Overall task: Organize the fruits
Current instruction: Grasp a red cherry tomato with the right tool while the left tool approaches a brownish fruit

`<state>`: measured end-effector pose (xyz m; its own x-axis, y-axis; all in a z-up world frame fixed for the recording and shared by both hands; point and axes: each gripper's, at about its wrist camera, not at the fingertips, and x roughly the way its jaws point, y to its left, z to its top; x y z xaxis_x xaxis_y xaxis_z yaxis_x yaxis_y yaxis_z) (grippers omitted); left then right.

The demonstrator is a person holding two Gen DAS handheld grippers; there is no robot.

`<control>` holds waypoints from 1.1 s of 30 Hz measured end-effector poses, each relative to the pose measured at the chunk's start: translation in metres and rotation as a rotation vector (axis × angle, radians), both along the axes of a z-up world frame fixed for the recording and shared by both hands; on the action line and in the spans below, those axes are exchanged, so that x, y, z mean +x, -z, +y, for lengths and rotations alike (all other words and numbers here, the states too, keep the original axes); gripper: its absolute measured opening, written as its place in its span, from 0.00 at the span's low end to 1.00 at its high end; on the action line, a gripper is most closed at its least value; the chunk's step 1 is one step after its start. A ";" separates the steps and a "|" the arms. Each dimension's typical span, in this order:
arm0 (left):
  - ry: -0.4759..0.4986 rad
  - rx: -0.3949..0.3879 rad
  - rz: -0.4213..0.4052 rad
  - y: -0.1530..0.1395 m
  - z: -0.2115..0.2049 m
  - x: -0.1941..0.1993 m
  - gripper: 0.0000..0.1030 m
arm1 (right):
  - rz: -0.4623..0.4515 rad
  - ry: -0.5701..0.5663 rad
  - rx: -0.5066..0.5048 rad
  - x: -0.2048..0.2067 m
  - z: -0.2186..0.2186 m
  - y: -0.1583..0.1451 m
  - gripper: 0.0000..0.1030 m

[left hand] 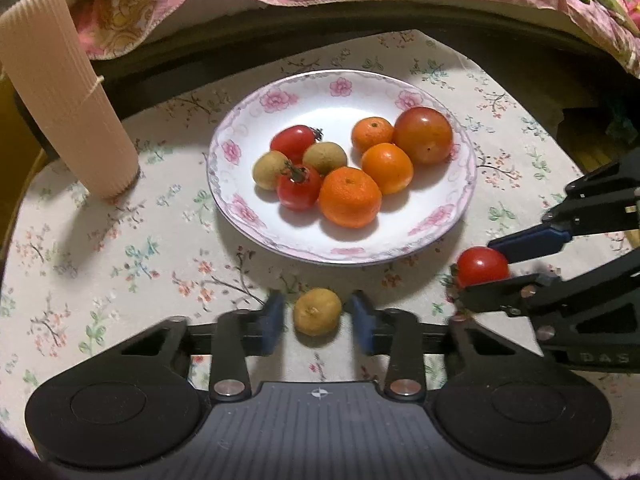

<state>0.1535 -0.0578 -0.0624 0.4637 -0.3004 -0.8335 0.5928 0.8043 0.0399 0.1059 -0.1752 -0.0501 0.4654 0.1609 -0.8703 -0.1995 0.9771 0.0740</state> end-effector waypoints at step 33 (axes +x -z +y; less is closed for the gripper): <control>0.019 0.054 0.042 0.000 0.037 -0.066 0.64 | -0.006 -0.094 -0.032 -0.021 0.012 0.003 0.34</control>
